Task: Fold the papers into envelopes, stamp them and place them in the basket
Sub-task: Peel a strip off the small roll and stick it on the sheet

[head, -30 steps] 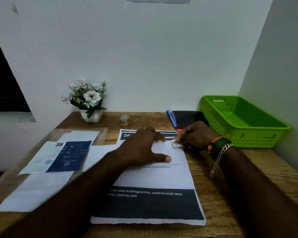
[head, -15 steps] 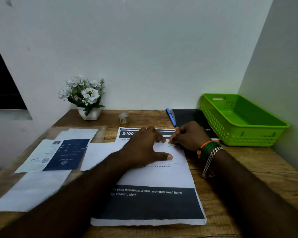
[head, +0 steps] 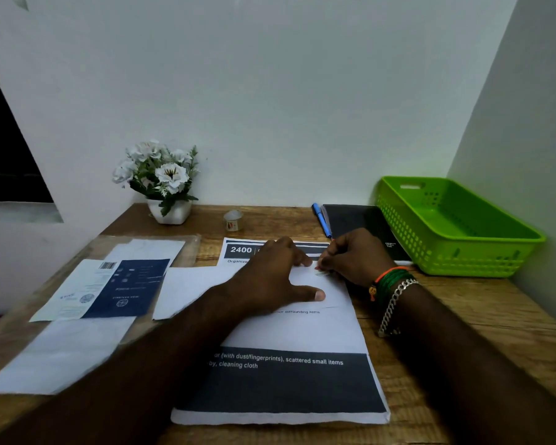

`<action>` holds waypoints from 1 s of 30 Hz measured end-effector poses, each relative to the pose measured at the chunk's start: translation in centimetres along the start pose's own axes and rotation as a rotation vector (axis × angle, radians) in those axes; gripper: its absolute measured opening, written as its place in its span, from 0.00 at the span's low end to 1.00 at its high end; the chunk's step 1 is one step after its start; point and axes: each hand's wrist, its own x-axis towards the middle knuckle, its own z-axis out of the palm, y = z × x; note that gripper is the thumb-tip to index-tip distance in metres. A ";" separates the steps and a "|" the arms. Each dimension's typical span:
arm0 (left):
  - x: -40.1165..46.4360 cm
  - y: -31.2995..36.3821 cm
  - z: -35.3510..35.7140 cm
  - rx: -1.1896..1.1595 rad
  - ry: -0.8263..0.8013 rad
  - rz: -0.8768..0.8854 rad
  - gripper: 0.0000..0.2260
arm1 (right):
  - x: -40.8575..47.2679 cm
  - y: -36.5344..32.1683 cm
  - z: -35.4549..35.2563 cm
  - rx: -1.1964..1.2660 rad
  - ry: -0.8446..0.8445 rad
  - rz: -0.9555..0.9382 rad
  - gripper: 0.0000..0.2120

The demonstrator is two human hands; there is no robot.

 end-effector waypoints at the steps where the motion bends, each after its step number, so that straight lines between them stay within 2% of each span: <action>1: 0.0 0.0 0.0 0.000 0.000 0.001 0.31 | 0.0 0.0 0.0 -0.003 0.001 -0.001 0.04; 30: 0.1 -0.2 0.2 -0.016 -0.018 0.014 0.33 | -0.4 -0.5 0.4 -0.147 0.076 -0.021 0.04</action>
